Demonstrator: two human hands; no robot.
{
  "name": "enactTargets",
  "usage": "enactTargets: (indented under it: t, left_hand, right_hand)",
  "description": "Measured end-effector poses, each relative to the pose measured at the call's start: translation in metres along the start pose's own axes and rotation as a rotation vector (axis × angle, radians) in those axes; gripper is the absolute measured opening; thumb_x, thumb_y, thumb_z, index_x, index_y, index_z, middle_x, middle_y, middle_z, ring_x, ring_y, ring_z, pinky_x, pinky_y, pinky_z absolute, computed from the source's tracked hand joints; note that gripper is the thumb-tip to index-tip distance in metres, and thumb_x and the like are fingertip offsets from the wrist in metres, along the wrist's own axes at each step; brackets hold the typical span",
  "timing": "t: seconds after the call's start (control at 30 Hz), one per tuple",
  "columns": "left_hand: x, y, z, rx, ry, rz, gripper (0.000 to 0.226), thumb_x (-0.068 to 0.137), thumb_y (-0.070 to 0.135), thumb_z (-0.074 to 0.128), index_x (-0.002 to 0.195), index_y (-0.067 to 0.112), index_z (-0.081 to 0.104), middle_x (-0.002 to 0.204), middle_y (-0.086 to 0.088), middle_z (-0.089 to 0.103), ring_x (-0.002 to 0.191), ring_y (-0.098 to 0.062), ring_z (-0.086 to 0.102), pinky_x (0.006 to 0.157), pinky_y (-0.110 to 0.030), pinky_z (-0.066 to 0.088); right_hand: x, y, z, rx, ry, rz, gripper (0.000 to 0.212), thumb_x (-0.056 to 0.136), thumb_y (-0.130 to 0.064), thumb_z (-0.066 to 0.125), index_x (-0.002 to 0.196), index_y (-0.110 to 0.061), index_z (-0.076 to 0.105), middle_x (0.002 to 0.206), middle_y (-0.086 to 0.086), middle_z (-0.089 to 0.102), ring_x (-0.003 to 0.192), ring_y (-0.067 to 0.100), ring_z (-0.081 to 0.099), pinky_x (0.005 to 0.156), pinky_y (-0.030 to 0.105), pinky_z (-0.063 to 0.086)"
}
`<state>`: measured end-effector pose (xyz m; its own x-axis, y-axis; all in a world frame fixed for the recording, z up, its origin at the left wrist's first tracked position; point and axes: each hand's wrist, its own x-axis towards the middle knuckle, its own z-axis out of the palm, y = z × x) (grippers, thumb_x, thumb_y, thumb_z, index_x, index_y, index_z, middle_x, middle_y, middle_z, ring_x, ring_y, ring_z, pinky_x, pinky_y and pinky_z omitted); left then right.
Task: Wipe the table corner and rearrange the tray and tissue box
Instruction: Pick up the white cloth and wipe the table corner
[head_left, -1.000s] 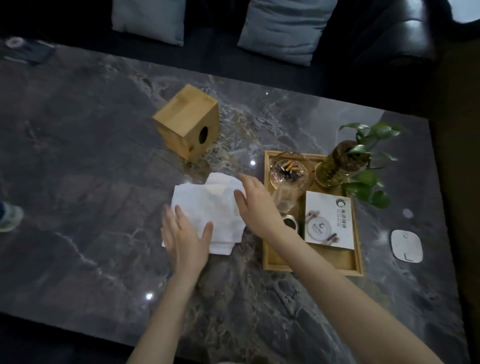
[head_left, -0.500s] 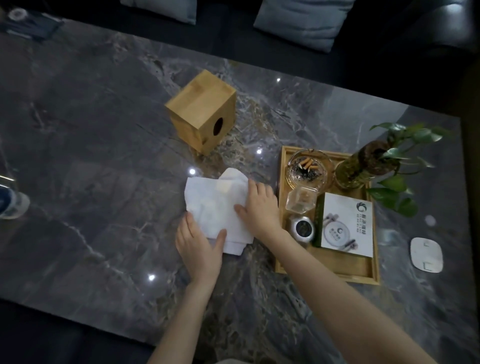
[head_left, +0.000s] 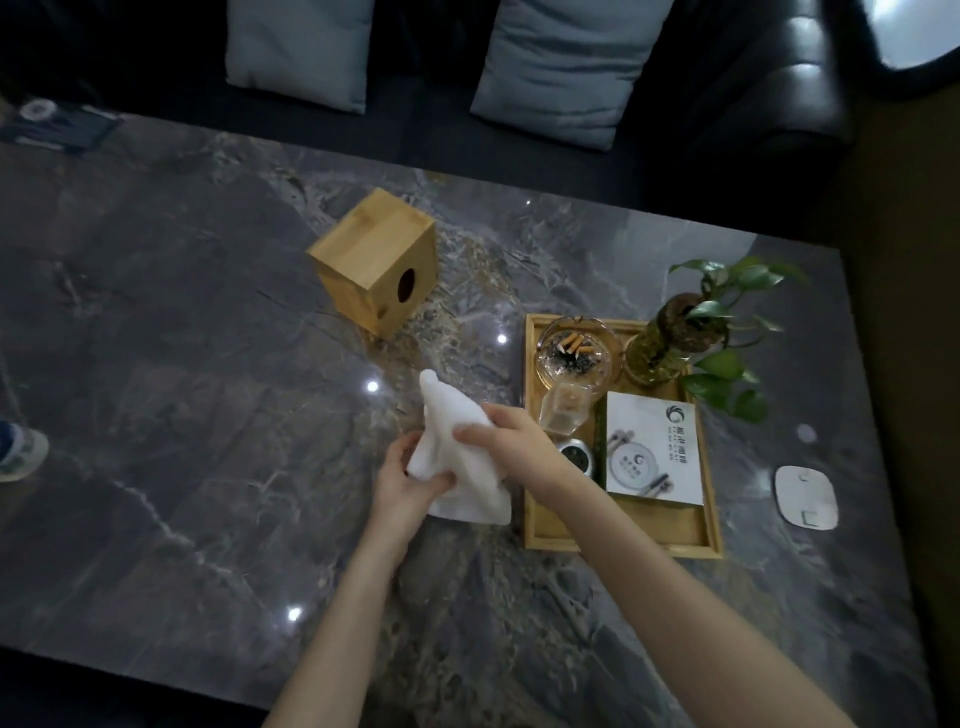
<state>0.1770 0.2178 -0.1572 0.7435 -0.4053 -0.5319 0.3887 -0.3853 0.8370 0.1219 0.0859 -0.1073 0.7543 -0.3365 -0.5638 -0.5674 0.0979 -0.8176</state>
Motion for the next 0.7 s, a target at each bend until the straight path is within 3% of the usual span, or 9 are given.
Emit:
enactTargets:
  t: [0.1,0.17,0.23,0.33,0.43,0.5,0.57,0.63,0.7]
  left_hand:
    - [-0.012,0.01,0.009,-0.263,-0.225,-0.076,0.048,0.07,0.01,0.066,0.117,0.011,0.056,0.104,-0.017,0.067,0.093,-0.027,0.063,0.076,-0.035,0.049]
    - [-0.021,0.018,0.018,-0.403,-0.383,-0.09,0.05,0.061,0.015,0.063,0.111,0.009,0.061,0.096,-0.018,0.068,0.084,-0.027,0.063,0.065,-0.03,0.051]
    - [-0.031,0.027,0.032,-0.538,-0.506,-0.112,0.057,0.047,0.018,0.073,0.103,0.009,0.064,0.087,-0.01,0.073,0.075,-0.021,0.068,0.055,-0.025,0.053]
    - [-0.049,0.038,0.052,-0.654,-0.617,-0.111,0.064,0.029,0.026,0.087,0.089,0.01,0.073,0.083,-0.006,0.075,0.075,-0.018,0.071,0.061,-0.027,0.057]
    - [-0.065,0.052,0.071,-0.656,-0.639,-0.078,0.046,0.042,0.015,0.083,0.088,0.013,0.076,0.091,-0.007,0.075,0.084,-0.02,0.071,0.067,-0.031,0.058]
    - [-0.072,0.061,0.086,-0.599,-0.637,-0.063,0.03,0.061,0.008,0.068,0.09,0.013,0.075,0.094,-0.008,0.074,0.087,-0.022,0.07,0.07,-0.033,0.059]
    - [-0.082,0.071,0.106,-0.522,-0.667,-0.038,0.027,0.068,0.006,0.06,0.093,0.011,0.072,0.091,-0.006,0.075,0.083,-0.02,0.07,0.066,-0.031,0.058]
    - [-0.095,0.081,0.128,-0.422,-0.697,0.011,0.031,0.069,0.002,0.066,0.099,0.011,0.065,0.086,-0.002,0.075,0.079,-0.017,0.07,0.061,-0.028,0.057]
    - [-0.108,0.089,0.153,-0.358,-0.722,0.065,0.036,0.069,0.005,0.065,0.104,0.011,0.061,0.088,-0.001,0.073,0.08,-0.016,0.069,0.063,-0.029,0.057]
  right_hand:
    - [-0.026,-0.009,-0.018,0.192,0.008,0.032,0.019,0.083,-0.022,0.062,0.099,-0.012,0.065,0.098,0.012,0.064,0.095,0.03,0.061,0.082,0.04,0.05]
    - [-0.041,-0.01,-0.033,0.33,0.021,0.043,0.011,0.078,-0.019,0.064,0.086,-0.012,0.066,0.093,0.014,0.064,0.09,0.031,0.06,0.078,0.04,0.048]
    - [-0.056,-0.009,-0.05,0.467,0.032,0.075,0.026,0.066,-0.021,0.066,0.089,-0.009,0.066,0.092,0.017,0.064,0.087,0.032,0.06,0.074,0.037,0.046]
    - [-0.076,0.0,-0.079,0.655,0.047,0.105,0.042,0.062,-0.021,0.062,0.1,-0.004,0.065,0.089,0.015,0.069,0.085,0.031,0.062,0.078,0.038,0.048]
    - [-0.097,0.016,-0.108,0.766,0.143,0.016,0.028,0.073,-0.018,0.054,0.096,-0.005,0.064,0.084,0.011,0.071,0.082,0.027,0.064,0.075,0.037,0.048]
    - [-0.11,0.029,-0.125,0.831,0.194,-0.028,0.03,0.073,-0.018,0.053,0.098,-0.004,0.062,0.087,0.009,0.07,0.081,0.025,0.066,0.07,0.034,0.051]
    - [-0.121,0.044,-0.135,0.905,0.233,-0.017,0.027,0.075,-0.017,0.05,0.095,-0.004,0.062,0.079,0.008,0.072,0.074,0.023,0.066,0.064,0.032,0.05]
    - [-0.132,0.06,-0.142,1.0,0.282,0.02,0.027,0.075,-0.019,0.052,0.094,-0.003,0.062,0.076,0.009,0.07,0.075,0.024,0.063,0.068,0.034,0.048]
    - [-0.139,0.077,-0.146,1.11,0.303,0.043,0.041,0.073,-0.029,0.058,0.101,0.002,0.062,0.089,0.016,0.066,0.086,0.029,0.061,0.083,0.041,0.046]
